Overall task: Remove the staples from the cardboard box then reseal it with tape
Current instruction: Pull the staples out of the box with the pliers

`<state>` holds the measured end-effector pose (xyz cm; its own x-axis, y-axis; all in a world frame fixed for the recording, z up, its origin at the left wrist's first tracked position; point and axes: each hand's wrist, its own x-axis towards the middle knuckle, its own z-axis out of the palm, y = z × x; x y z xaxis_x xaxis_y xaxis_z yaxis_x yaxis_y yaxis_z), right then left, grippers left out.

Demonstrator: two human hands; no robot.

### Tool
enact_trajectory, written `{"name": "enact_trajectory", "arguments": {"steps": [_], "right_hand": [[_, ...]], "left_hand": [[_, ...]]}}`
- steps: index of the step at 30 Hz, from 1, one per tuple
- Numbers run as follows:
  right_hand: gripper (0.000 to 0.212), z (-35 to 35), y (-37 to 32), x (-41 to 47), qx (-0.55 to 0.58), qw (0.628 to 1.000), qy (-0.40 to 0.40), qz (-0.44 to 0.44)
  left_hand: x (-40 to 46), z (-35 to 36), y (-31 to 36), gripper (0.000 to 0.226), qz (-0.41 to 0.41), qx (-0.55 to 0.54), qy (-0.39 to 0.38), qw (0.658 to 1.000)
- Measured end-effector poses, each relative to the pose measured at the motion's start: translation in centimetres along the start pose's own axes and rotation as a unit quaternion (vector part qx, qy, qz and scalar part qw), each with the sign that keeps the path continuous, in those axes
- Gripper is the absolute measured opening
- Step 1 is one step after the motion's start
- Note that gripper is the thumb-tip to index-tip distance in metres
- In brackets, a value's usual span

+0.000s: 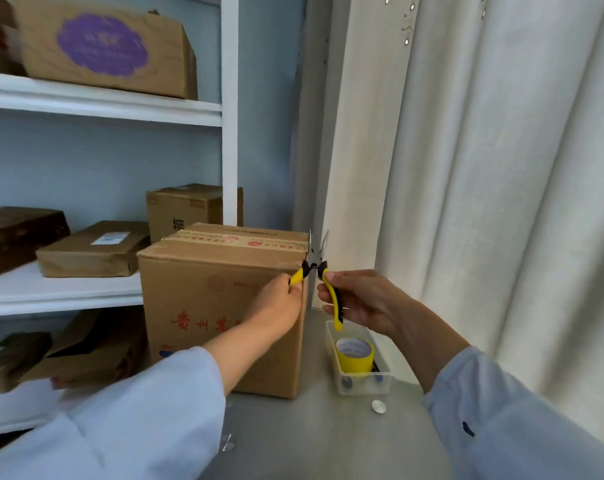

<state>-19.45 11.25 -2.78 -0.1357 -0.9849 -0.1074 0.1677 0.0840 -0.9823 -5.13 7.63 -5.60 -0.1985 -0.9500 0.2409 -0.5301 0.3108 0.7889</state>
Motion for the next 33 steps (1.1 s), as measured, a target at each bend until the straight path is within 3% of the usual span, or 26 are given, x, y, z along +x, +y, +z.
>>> {"name": "enact_trajectory", "arguments": {"steps": [2, 4, 7, 9, 13, 17, 20, 22, 27, 33], "right_hand": [[0.008, 1.5, -0.7, -0.3, 0.000, 1.000, -0.011, 0.007], [0.011, 2.9, -1.0, -0.4, 0.004, 1.000, -0.001, 0.007], [0.023, 4.9, -0.6, 0.0, -0.014, 0.999, 0.025, 0.022], [0.019, 6.2, -0.5, -0.2, -0.032, 0.999, 0.030, 0.024], [0.021, 7.5, -0.8, 0.1, -0.084, 0.994, 0.041, -0.060], [0.039, 6.2, -0.2, 2.0, -0.264, 0.937, 0.133, -0.187], [0.073, 5.0, 0.9, 4.1, -0.392, 0.900, 0.094, -0.164], [0.083, 4.8, 1.5, 5.2, -0.436, 0.884, 0.063, -0.156], [0.081, 4.4, 2.2, 6.9, -0.495, 0.847, 0.073, -0.177], [0.083, 3.6, 2.6, 6.5, -0.458, 0.867, 0.060, -0.187]], "left_hand": [[-0.9, -1.8, 0.6, 0.036, -0.004, -0.004, -0.027, 1.000], [-1.9, -2.8, 0.8, 0.069, 0.012, 0.015, -0.039, 0.999], [-2.8, -4.0, 0.5, 0.113, 0.035, 0.150, -0.034, 0.987], [-2.6, -4.4, 0.1, 0.122, 0.027, 0.193, -0.032, 0.980], [-1.6, -5.5, -0.2, 0.103, 0.024, 0.135, -0.018, 0.990], [0.0, -6.9, -1.2, 0.077, 0.031, 0.213, 0.011, 0.977], [1.8, -7.8, -2.0, 0.072, 0.031, 0.257, 0.043, 0.965], [2.9, -7.9, -2.3, 0.070, 0.046, 0.282, 0.055, 0.957], [3.9, -7.0, -3.1, 0.055, 0.069, 0.318, 0.029, 0.945], [3.5, -7.4, -3.5, 0.049, 0.098, 0.346, 0.054, 0.931]]}}
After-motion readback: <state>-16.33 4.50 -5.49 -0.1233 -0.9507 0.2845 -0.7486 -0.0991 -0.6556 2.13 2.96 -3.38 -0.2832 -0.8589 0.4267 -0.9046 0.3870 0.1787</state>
